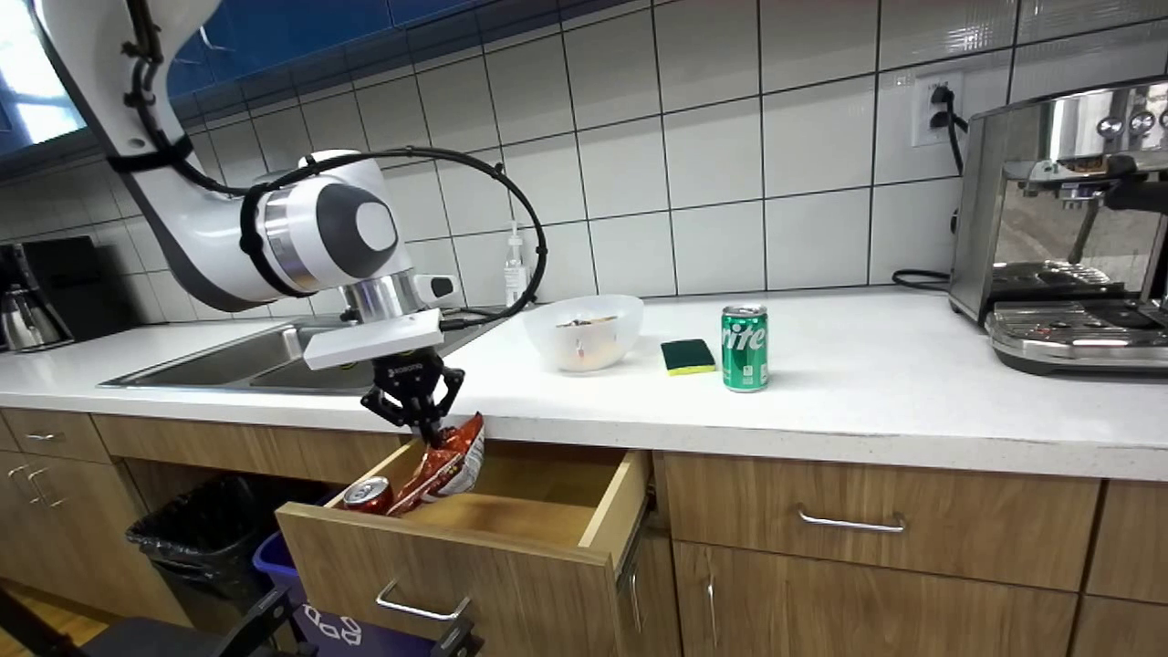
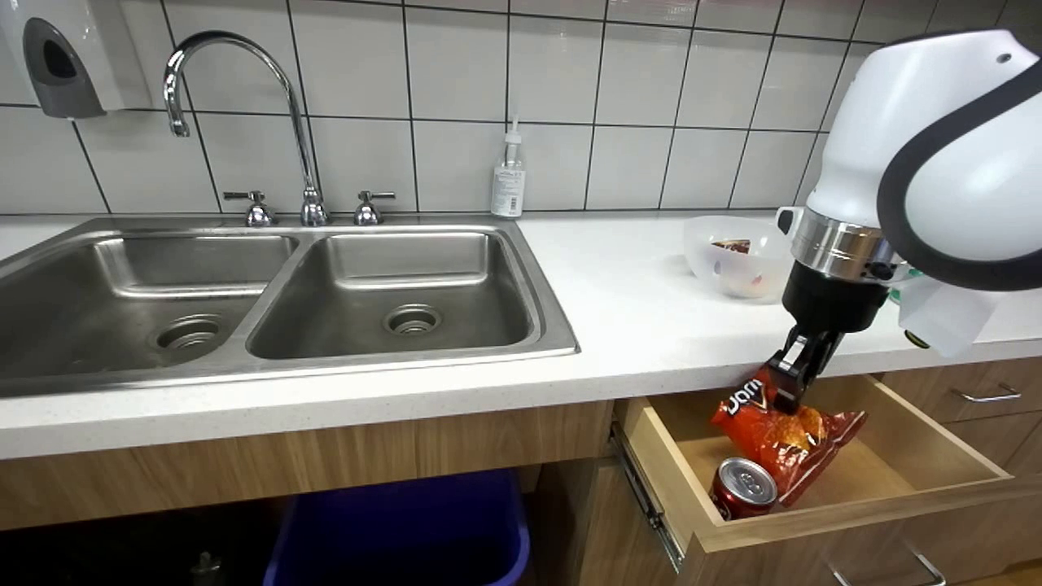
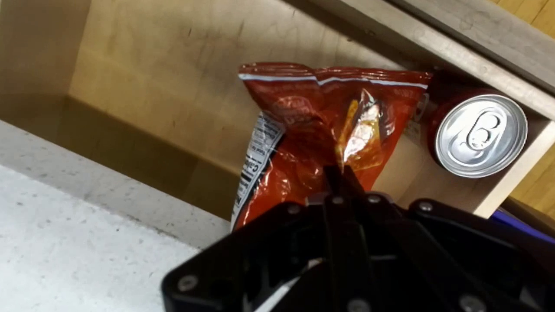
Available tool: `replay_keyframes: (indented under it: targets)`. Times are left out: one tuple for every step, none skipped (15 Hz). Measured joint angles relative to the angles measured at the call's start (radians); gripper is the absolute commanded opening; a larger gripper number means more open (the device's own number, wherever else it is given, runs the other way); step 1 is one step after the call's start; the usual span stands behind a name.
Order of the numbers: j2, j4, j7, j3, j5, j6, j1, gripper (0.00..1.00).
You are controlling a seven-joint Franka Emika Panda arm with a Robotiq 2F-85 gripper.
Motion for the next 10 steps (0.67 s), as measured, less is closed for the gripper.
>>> replay_keyframes:
  targets:
    - [0.014,0.011,0.009,-0.001,0.0,0.0,0.002,0.0]
    - [0.027,0.022,0.017,-0.003,-0.001,0.0,0.004,0.0]
    - [0.039,0.03,0.024,-0.004,-0.002,0.0,0.007,0.0]
    - [0.05,0.038,0.029,-0.006,-0.003,0.0,0.009,0.0]
    - [0.06,0.045,0.035,-0.006,-0.004,0.0,0.01,0.0]
    - [0.069,0.051,0.04,-0.007,-0.006,0.0,0.011,0.2]
    - [0.077,0.056,0.044,-0.009,-0.006,0.0,0.013,0.27]
    - [0.083,0.059,0.046,-0.012,-0.006,0.0,0.015,0.34]
    - [0.087,0.062,0.046,-0.015,-0.008,0.0,0.017,0.4]
    - [0.088,0.064,0.046,-0.017,-0.012,0.0,0.018,0.48]
